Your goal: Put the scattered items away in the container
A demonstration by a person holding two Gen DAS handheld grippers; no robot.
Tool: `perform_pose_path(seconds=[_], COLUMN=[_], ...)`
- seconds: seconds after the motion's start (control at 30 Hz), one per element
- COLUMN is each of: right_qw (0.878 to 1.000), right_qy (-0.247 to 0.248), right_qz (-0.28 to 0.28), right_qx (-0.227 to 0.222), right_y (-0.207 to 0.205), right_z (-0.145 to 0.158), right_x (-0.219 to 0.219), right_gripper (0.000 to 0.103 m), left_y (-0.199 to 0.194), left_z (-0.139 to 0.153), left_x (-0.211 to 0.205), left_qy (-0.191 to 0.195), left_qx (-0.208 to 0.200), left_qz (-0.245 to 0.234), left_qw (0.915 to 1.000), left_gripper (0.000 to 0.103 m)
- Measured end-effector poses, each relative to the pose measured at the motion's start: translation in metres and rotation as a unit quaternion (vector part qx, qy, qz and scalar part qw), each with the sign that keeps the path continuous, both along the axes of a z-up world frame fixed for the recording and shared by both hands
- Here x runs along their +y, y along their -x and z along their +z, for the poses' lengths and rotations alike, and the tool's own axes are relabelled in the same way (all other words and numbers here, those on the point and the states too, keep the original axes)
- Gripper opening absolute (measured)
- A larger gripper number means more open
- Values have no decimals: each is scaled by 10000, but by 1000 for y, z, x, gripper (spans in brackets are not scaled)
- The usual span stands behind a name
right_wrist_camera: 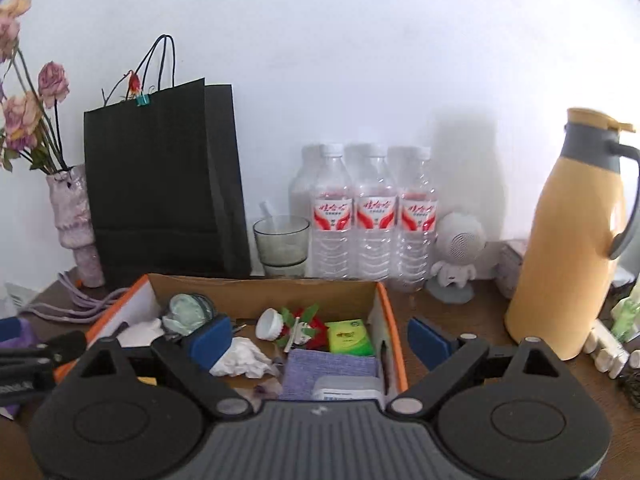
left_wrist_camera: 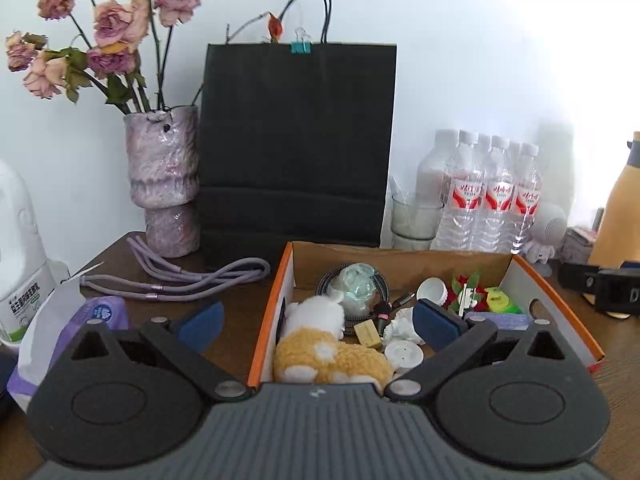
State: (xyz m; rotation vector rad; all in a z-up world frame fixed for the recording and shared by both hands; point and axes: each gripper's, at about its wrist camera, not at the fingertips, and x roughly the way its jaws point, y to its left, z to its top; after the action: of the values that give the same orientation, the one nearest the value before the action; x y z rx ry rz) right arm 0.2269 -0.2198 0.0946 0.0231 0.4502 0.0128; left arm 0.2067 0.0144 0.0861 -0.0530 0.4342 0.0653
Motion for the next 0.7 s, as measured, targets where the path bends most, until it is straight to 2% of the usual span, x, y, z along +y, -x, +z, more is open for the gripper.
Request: perform_pose_path(seconds=[0.1, 0.2, 0.33, 0.47, 0.6, 0.7], right_qw=[9999, 9996, 9978, 9984, 9986, 9976], right_qy=[-126, -259, -557, -553, -331, -350], right_qz=[-53, -86, 34, 24, 20, 135], right_qx=[-62, -67, -360, -101, 420, 589], right_y=[11, 46, 138, 217, 246, 243], right_z=[-1, 0, -21, -56, -82, -92], right_x=[-1, -1, -1, -4, -1, 3], right_gripper=[95, 95, 98, 101, 101, 101], left_y=[16, 59, 147, 219, 237, 230], left_z=[2, -2, -26, -54, -68, -75], left_x=[1, -2, -11, -16, -17, -13], left_qy=[82, 72, 85, 136, -264, -305], left_qx=[-147, -214, -272, -157, 182, 328], left_qz=[-5, -80, -449, -405, -397, -325], left_qw=[9999, 9997, 9986, 9990, 9987, 9985], left_gripper=[103, 103, 103, 103, 103, 103])
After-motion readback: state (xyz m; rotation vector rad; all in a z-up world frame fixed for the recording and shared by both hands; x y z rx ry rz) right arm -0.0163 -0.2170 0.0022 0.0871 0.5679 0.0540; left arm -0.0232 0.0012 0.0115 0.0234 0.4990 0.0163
